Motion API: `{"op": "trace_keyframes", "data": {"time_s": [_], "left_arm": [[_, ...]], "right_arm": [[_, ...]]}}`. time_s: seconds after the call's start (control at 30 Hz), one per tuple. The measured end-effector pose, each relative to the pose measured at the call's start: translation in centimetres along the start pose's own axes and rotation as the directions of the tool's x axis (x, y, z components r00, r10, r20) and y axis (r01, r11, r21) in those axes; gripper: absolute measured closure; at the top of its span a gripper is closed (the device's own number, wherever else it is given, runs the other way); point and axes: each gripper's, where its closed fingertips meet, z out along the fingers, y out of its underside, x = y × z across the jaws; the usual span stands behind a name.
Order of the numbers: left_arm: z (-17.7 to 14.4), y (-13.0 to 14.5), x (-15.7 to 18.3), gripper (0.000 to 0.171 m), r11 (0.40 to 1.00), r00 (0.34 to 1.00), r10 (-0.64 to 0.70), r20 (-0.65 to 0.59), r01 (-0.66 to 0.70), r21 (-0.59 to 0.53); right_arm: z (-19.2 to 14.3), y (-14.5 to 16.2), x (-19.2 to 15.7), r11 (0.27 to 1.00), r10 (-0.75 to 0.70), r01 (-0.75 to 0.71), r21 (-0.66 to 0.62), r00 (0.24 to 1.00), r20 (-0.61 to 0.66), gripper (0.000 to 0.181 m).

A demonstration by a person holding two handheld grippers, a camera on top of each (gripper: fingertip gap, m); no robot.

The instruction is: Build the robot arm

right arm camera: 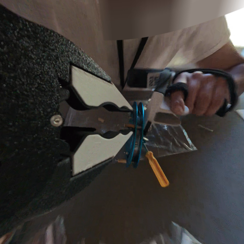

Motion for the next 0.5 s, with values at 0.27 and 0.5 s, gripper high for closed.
{"op": "trace_keyframes", "data": {"time_s": [0.27, 0.5], "left_arm": [[0.0, 0.1, 0.0, 0.171, 1.000, 1.000, 0.017, 0.007, -0.017, -0.018], [-0.2, -0.5, -0.1, 0.171, 1.000, 1.000, 0.006, 0.011, -0.006, 0.007]], "right_arm": [[0.1, 0.3, 1.9, 0.902, -0.417, 0.305, -0.305, 0.797, -0.437, 0.176], [0.0, 0.3, -1.0, 0.690, 0.624, -0.679, -0.250, 0.384, 0.681, 0.176]]}}
